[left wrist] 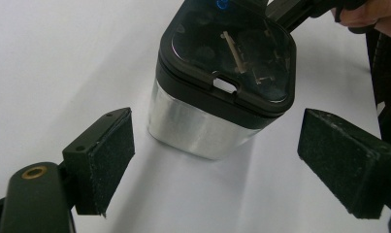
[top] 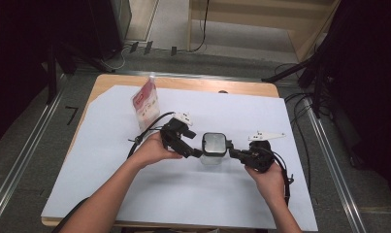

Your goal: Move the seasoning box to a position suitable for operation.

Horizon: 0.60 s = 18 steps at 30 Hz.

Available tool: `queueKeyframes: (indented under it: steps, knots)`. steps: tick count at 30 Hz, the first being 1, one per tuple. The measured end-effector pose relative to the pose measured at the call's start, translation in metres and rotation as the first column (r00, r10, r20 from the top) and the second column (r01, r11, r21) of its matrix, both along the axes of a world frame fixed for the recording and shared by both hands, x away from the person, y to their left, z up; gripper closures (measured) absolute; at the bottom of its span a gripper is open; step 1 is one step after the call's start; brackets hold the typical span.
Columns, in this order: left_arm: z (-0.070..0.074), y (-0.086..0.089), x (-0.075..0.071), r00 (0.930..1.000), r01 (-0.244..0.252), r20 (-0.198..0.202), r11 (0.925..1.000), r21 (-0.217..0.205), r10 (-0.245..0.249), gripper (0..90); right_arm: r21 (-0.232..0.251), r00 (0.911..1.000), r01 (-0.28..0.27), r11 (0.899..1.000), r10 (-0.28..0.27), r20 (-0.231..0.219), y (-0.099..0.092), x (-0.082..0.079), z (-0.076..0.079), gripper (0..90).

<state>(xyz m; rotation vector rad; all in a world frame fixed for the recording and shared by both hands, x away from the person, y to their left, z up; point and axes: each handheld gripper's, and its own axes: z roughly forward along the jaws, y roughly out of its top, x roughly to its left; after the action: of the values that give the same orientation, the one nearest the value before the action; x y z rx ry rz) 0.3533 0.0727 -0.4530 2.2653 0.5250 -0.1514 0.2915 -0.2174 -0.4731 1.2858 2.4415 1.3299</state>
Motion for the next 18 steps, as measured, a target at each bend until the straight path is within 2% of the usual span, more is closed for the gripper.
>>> queueKeyframes:
  steps: [4, 5, 6, 7, 9, 14, 18]
  knots:
    - [-0.001, 0.001, 0.002, 1.0, 0.007, -0.005, 1.0, -0.003, -0.007, 14.2, -0.004, 1.0, -0.007, 1.0, 0.007, 0.005, -0.003, 0.0, 0.007, 90.0]
    - [-0.001, 0.001, 0.003, 0.9997, 0.003, -0.025, 1.0, -0.006, -0.003, 14.3, -0.008, 1.0, -0.003, 1.0, 0.003, 0.005, -0.004, 0.001, 0.009, 90.0]
    - [0.0, 0.002, 0.005, 0.9995, 0.003, -0.031, 1.0, 0.008, -0.003, 14.2, -0.015, 1.0, -0.001, 1.0, 0.001, 0.004, -0.006, 0.002, 0.011, 90.0]
    - [0.002, 0.001, 0.004, 0.9997, -0.004, -0.023, 0.9998, 0.019, 0.004, 14.6, -0.029, 1.0, 0.001, 1.0, -0.001, 0.009, -0.007, 0.003, 0.012, 90.0]
    - [0.007, -0.001, 0.003, 0.9995, 0.024, 0.019, 0.999, 0.038, -0.025, 14.7, -0.02, 0.9999, 0.009, 1.0, -0.009, 0.01, -0.011, 0.007, 0.014, 90.0]
    - [0.008, -0.002, 0.007, 0.9996, 0.027, -0.012, 0.9996, 0.012, -0.027, 14.5, -0.029, 0.9999, 0.012, 1.0, -0.012, 0.007, -0.014, 0.017, 0.014, 90.0]
    - [0.005, -0.003, 0.008, 0.9995, 0.025, -0.02, 0.9995, 0.019, -0.025, 14.2, -0.035, 0.9999, 0.006, 0.999, -0.006, -0.011, -0.011, 0.023, 0.009, 90.0]
